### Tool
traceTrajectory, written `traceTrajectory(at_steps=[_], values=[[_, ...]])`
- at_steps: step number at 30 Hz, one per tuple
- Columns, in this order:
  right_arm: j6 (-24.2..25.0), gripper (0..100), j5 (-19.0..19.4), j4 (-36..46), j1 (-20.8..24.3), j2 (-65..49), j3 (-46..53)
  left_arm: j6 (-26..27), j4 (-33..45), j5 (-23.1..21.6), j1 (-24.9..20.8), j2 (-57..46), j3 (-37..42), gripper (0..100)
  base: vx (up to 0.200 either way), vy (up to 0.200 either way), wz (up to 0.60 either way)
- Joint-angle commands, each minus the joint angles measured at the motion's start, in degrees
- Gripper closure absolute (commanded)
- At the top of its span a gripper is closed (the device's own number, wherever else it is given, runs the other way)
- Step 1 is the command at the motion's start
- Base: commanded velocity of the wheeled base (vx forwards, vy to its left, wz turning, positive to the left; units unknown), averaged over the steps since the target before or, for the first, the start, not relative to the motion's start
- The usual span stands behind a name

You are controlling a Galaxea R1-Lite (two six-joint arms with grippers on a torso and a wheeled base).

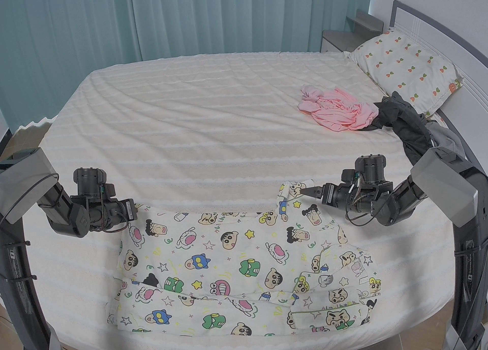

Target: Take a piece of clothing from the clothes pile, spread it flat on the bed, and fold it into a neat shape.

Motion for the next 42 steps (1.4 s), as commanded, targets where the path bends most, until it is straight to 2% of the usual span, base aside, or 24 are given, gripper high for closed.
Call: traceTrajectory(at_steps=[1,6,11,12,23,27,29,32,37,42], values=[[-0.07,0,0.09,0.28,1.6,1.96,-1.35,0.01,-0.04,0.08,-0.07,-0.65,0.68,100,0.0,0.0,0.0],[-0.16,0,-0.08,4.76,2.83,4.77,-6.18,-0.08,-0.04,0.08,0.02,-0.65,1.12,100,0.0,0.0,0.0],[-0.16,0,-0.17,5.46,2.83,5.21,-7.41,-0.08,-0.13,0.08,0.02,-0.56,1.48,100,0.0,0.0,0.0],[-0.16,100,-0.17,5.55,2.83,5.21,-7.41,-0.08,-0.13,0.08,0.02,-0.56,1.48,100,0.0,0.0,0.0],[-0.25,100,-0.17,4.49,2.39,4.86,-6.62,-1.22,-0.04,0.16,0.02,-0.38,1.56,100,0.0,0.0,0.0],[-0.16,100,-0.17,1.24,1.95,4.68,-5.83,-2.01,-0.04,0.16,0.02,-0.82,1.56,100,0.0,0.0,0.0],[-0.07,100,-0.17,-2.71,1.34,3.98,-3.72,-2.37,-0.13,1.39,0.1,-1.53,1.65,100,0.0,0.0,0.0],[0.1,100,-0.17,-4.47,1.25,3.54,-2.49,-3.77,-0.31,2.54,0.02,-1.88,1.65,100,0.0,0.0,0.0],[0.1,100,0.09,-9.13,-0.24,2.05,0.41,-7.99,-3.74,3.94,0.02,-2.58,2.27,100,0.0,0.0,0.0],[0.01,100,0.62,-10.36,-0.77,1.43,2.17,-8.61,-7.34,4.12,0.02,-2.49,4.64,100,0.0,0.0,0.0]])
